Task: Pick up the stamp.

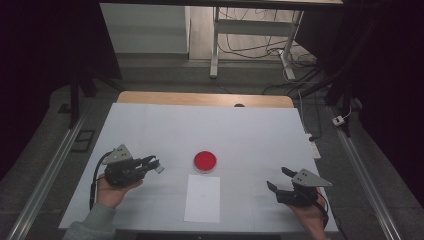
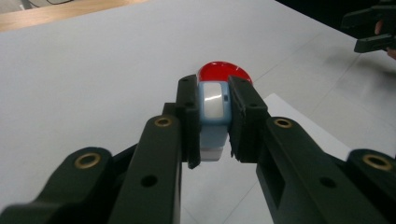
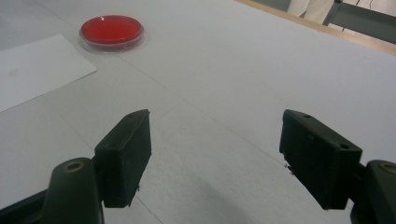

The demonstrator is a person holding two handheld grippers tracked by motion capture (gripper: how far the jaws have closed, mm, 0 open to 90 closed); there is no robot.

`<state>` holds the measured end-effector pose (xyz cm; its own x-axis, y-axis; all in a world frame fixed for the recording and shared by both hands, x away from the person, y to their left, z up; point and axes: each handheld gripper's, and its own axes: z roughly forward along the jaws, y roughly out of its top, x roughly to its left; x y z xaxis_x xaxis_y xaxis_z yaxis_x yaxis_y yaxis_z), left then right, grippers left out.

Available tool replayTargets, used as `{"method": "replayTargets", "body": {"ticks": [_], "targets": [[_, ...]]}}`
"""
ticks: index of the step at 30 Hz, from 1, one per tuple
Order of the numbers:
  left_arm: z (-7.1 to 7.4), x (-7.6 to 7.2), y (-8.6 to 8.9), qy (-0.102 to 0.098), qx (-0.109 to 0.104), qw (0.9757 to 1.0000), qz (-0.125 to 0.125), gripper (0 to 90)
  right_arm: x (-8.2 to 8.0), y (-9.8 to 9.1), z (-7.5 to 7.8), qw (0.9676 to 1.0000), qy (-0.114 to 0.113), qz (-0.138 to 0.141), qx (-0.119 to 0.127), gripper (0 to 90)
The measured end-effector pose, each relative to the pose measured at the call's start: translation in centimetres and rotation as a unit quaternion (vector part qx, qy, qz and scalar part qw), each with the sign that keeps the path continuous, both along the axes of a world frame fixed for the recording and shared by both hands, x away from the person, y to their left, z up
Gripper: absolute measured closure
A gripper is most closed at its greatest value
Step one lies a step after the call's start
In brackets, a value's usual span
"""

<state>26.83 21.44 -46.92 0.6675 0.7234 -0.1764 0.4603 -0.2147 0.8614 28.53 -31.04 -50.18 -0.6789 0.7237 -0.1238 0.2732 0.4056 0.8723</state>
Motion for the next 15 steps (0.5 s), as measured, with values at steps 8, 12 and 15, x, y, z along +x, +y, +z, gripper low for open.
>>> {"method": "replayTargets", "body": {"ticks": [8,12,15], "targets": [[0.2,0.1,-0.9,-0.003,-0.008,0.9999,-0.010,75.5,0.0,0.1,0.0,1.0000,-0.001,0.000,-0.003,24.7],[0.3,0.1,-1.2,-0.004,-0.011,0.9999,-0.013,75.5,0.0,0.1,0.0,1.0000,-0.001,0.001,-0.003,24.7],[0.4,0.2,-1.6,-0.005,-0.012,0.9998,-0.016,75.5,0.0,0.2,-0.1,1.0000,0.000,0.001,-0.004,24.7]]}}
